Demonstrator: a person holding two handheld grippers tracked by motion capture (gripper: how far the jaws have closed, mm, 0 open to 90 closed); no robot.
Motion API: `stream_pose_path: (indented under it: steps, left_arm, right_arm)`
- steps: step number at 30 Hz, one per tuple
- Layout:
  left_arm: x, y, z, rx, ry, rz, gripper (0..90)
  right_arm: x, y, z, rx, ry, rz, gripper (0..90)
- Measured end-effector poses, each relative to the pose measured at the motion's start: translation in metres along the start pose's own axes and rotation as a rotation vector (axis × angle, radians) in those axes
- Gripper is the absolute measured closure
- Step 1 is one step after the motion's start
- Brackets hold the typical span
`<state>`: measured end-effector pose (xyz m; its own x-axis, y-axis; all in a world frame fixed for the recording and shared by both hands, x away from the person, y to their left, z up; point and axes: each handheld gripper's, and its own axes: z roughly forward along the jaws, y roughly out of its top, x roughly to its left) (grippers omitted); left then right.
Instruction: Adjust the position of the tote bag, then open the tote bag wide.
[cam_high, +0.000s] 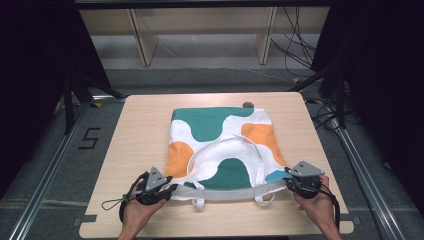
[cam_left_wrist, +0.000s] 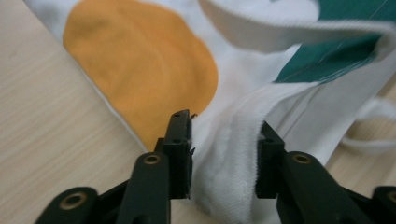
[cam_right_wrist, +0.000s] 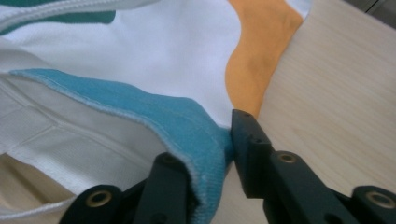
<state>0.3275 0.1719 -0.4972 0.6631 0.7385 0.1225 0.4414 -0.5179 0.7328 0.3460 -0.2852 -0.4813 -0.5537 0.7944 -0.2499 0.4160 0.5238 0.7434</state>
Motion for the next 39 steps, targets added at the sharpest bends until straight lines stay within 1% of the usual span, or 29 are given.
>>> stream_pose_path:
  steps: [1,2,3,4,6,7,8,10,11,12,13,14,16,18,21,22,24,25,27,28,29,30,31,32,34,35,36,38,39]
  left_arm:
    - [-0.002,-0.002,0.003,0.017,-0.004,-0.008,62.7]
    - [-0.003,-0.002,0.004,0.037,0.005,0.001,62.7]
    - [-0.002,-0.001,0.005,0.041,0.013,0.028,62.7]
    - [-0.004,-0.001,0.006,0.045,0.027,0.018,62.9]
    - [-0.005,-0.002,0.004,0.058,0.04,0.031,64.4]
    - [-0.005,-0.003,0.004,0.054,0.027,0.045,70.6]
    - [-0.003,-0.001,0.001,0.053,0.024,0.095,76.5]
    - [-0.002,0.003,-0.004,0.048,0.052,0.101,79.9]
    - [-0.001,0.003,-0.006,0.034,0.045,0.086,80.7]
    - [0.001,0.002,-0.006,-0.007,0.038,0.095,80.9]
    - [0.001,0.001,-0.008,-0.002,0.026,0.061,80.9]
    - [0.004,0.002,-0.009,-0.025,0.018,0.087,80.8]
    - [0.005,0.004,-0.013,-0.04,0.021,0.092,80.7]
    - [0.005,0.006,-0.019,-0.044,0.0,0.097,80.8]
    - [0.003,0.009,-0.026,-0.107,-0.024,0.046,80.8]
    - [0.004,0.011,-0.028,-0.114,-0.025,0.064,80.7]
    - [0.002,0.013,-0.032,-0.131,-0.043,0.034,80.8]
    - [0.004,0.014,-0.034,-0.146,-0.045,0.044,80.7]
    - [0.003,0.015,-0.036,-0.171,-0.059,0.0,80.3]
    - [0.005,0.016,-0.037,-0.173,-0.061,0.018,80.3]
    - [0.005,0.017,-0.038,-0.186,-0.062,-0.006,80.5]
    - [0.007,0.019,-0.041,-0.188,-0.062,0.02,80.6]
    - [0.006,0.02,-0.042,-0.208,-0.066,-0.014,80.9]
    - [0.008,0.021,-0.045,-0.215,-0.062,0.006,81.3]
    - [0.008,0.025,-0.05,-0.243,-0.067,-0.006,81.7]
    - [0.01,0.027,-0.054,-0.255,-0.064,0.013,82.1]
    - [0.008,0.029,-0.058,-0.268,-0.068,-0.011,82.4]
    - [0.01,0.036,-0.068,-0.297,-0.063,0.004,83.1]
    - [0.01,0.04,-0.072,-0.322,-0.063,0.015,83.5]
  right_arm:
    - [0.001,0.001,-0.002,-0.005,-0.002,0.019,78.6]
    - [0.0,0.002,-0.004,-0.017,-0.005,0.014,79.1]
    - [0.001,0.003,-0.005,-0.023,-0.005,0.018,79.4]
    - [0.001,0.003,-0.006,-0.028,-0.006,0.015,79.8]
    - [0.001,0.004,-0.006,-0.033,-0.005,0.001,80.2]
    - [0.001,0.004,-0.007,-0.037,-0.008,0.002,80.3]
    - [0.001,0.005,-0.008,-0.043,-0.007,-0.004,80.7]
    - [0.002,0.005,-0.009,-0.047,-0.001,0.003,81.3]
    - [0.003,0.005,-0.01,-0.048,-0.002,0.001,81.6]
    - [0.004,0.005,-0.011,-0.056,-0.005,0.008,82.1]
    - [0.004,0.006,-0.013,-0.066,-0.003,0.011,82.3]
    - [0.005,0.006,-0.015,-0.072,0.003,0.034,82.3]
    - [0.004,0.007,-0.021,-0.097,-0.003,0.021,82.8]
    - [0.004,0.008,-0.026,-0.108,-0.007,0.01,83.2]
    - [0.0,0.009,-0.034,-0.138,-0.003,0.025,83.7]
    - [0.0,0.01,-0.037,-0.143,0.004,0.044,83.9]
    - [0.0,0.01,-0.042,-0.157,-0.002,0.042,84.2]
    - [-0.001,0.011,-0.044,-0.169,-0.006,0.037,84.2]
    - [-0.001,0.012,-0.048,-0.183,-0.006,0.041,84.3]
    - [-0.001,0.013,-0.051,-0.186,-0.001,0.034,84.4]
    - [-0.001,0.014,-0.052,-0.191,-0.005,0.037,84.5]
    - [0.0,0.016,-0.054,-0.197,-0.011,0.041,84.6]
    - [-0.001,0.017,-0.055,-0.199,-0.008,0.031,84.6]
    - [-0.002,0.018,-0.056,-0.207,-0.013,0.025,84.6]
    - [-0.002,0.021,-0.058,-0.214,-0.001,0.024,84.7]
    - [-0.002,0.022,-0.06,-0.228,-0.016,0.024,84.7]
    - [-0.001,0.024,-0.063,-0.226,-0.015,0.034,84.8]
    - [-0.003,0.029,-0.068,-0.25,-0.023,0.008,84.9]
    - [-0.003,0.031,-0.072,-0.256,-0.022,0.018,85.0]
